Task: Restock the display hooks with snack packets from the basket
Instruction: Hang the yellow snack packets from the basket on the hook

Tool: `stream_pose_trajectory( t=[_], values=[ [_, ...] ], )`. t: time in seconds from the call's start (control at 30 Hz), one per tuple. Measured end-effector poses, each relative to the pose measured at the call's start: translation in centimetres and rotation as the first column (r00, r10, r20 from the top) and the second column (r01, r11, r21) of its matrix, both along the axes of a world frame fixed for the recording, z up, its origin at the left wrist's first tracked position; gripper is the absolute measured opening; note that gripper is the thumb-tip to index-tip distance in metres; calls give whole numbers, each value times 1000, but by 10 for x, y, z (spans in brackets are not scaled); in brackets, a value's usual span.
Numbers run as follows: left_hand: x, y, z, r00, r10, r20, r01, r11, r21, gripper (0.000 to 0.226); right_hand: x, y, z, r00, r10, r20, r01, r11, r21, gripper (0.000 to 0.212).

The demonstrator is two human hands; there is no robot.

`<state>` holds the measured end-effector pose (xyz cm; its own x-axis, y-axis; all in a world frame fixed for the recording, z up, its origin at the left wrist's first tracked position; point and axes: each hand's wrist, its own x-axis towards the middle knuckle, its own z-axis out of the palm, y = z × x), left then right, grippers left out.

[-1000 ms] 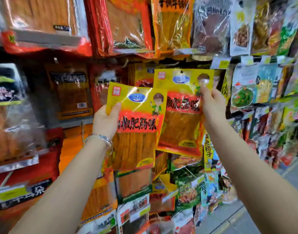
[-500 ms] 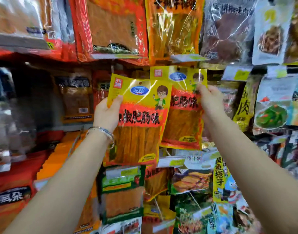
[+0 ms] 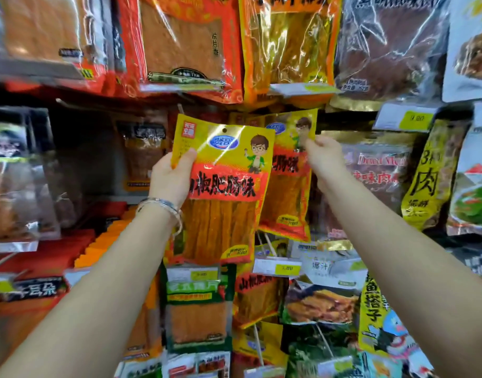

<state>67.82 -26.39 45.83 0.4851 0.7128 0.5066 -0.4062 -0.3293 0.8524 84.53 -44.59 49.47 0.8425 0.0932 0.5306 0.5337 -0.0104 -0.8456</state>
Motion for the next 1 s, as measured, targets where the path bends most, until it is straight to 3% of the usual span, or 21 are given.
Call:
stream_pose_trajectory(
  t=[0.2, 0.27, 0.33, 0.47, 0.63, 0.7, 0.77, 0.83, 0.9, 1.0],
  values=[
    [-4, -12, 9, 1000, 18, -15, -18, 1000, 1, 22, 4, 9, -2, 999, -10, -48, -4, 957, -289, 30],
    [-4, -17, 14, 1000, 8, -10, -7, 1000, 13, 22, 0, 2, -5, 1000, -27, 11, 29, 972, -232, 50],
    [-4, -23, 19, 1000, -19, 5, 19, 1000, 9, 20, -8, -5, -7, 993, -1, 115, 7, 998, -55, 51],
    [2, -38, 29, 996, -82, 45, 83, 996, -15, 16, -32, -13, -4, 961, 273, 36, -275, 960, 58, 52],
    [11, -57, 24, 988, -149, -31, 150, 989, 10, 13, -40, -23, -6, 921, 359, 153, -376, 921, 102, 16],
    [13, -62, 23, 993, -114, 12, 114, 993, 25, 8, -41, -30, -11, 930, 317, 187, -342, 932, 121, 16],
    [13, -66, 27, 997, -54, 61, 49, 995, 85, 30, -40, -37, -13, 945, 254, 205, -281, 953, 116, 20],
    [13, -72, 33, 999, 23, 30, -30, 966, 259, 48, -39, -42, -11, 956, 201, 214, -226, 969, 100, 15],
    [16, -82, 42, 1000, 14, -24, -2, 907, 422, 55, -36, -43, -7, 963, 164, 214, -185, 979, 84, 13],
    [22, -99, 53, 996, -67, -64, 89, 880, 466, 57, -32, -42, 1, 966, 159, 204, -178, 981, 80, 13]
  ],
)
